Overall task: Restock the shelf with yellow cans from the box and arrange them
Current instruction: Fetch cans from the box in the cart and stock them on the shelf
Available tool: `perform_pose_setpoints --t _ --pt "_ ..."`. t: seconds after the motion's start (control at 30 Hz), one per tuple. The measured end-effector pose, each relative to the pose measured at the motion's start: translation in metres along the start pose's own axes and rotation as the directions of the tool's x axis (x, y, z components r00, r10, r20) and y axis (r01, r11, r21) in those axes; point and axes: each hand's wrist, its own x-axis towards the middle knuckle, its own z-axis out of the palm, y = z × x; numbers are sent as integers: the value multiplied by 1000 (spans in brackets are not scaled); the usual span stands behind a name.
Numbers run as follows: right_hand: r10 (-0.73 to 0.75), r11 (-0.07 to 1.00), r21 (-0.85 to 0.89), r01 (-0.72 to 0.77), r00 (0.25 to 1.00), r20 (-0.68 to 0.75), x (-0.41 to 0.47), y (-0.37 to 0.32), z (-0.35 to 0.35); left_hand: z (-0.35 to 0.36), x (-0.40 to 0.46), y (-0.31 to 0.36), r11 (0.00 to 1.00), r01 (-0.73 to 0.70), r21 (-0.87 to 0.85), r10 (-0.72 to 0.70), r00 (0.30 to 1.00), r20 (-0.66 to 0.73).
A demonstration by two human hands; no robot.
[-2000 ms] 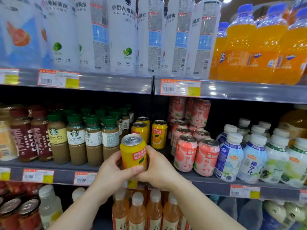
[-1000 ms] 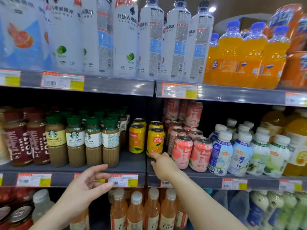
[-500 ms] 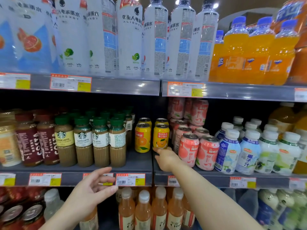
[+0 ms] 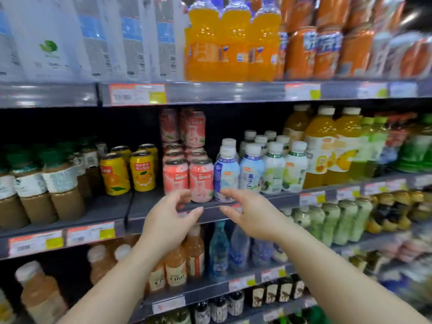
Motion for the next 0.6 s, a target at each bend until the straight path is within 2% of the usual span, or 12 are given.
perform_pose_setpoints --t 0.1,0.2,0.3,0.37,0.43,0.6 --pt "143 985 -93 -147 988 -49 -47 99 -36 94 -1 61 997 -75 36 71 993 97" --pt "328 936 -120 -331 943 -45 -102 199 -78 195 -9 130 978 -160 131 124 961 246" --pt "473 842 -237 -485 874 -109 -156 289 -117 297 -19 190 915 -290 280 170 908 383" --pt "551 760 -308 -572 819 -159 -189 343 -140 361 -28 231 888 -333 316 151 862 485" --pt "614 696 -324 -641 765 -195 -220 392 -159 417 -39 275 875 -372 310 151 818 554" --pt "724 571 -272 -775 631 -279 -287 508 -203 553 -58 375 837 -506 208 284 727 625"
